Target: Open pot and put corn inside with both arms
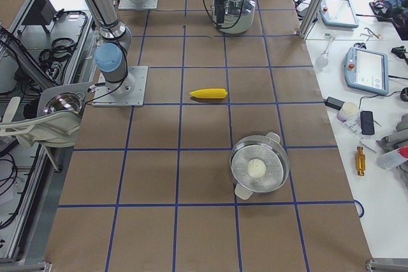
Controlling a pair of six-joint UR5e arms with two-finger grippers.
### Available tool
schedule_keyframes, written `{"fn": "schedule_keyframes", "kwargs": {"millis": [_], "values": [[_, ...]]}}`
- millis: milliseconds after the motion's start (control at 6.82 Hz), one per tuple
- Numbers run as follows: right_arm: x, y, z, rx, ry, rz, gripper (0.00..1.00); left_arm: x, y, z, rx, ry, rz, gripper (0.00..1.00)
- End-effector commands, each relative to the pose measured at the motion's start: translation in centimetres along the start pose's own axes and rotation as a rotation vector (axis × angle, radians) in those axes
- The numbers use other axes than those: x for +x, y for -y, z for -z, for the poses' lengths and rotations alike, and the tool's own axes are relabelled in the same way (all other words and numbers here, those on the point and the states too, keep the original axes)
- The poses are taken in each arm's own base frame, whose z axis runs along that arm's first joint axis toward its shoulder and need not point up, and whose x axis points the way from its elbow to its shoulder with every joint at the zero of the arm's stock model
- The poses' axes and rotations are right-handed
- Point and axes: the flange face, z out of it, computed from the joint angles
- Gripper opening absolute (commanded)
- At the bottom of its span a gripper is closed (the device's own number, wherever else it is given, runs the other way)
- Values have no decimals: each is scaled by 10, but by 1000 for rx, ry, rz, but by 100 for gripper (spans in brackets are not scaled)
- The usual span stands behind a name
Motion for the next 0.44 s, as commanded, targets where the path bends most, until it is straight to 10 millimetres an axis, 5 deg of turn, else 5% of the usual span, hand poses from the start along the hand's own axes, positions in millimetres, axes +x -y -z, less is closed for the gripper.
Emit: {"fn": "schedule_keyframes", "kwargs": {"millis": [0, 293], "values": [[43, 8, -16, -32, 6, -55, 100, 36, 26, -57, 27, -13, 18, 100], [105, 22, -106, -71, 32, -122, 100, 57, 28, -96, 4, -6, 11, 100]]}}
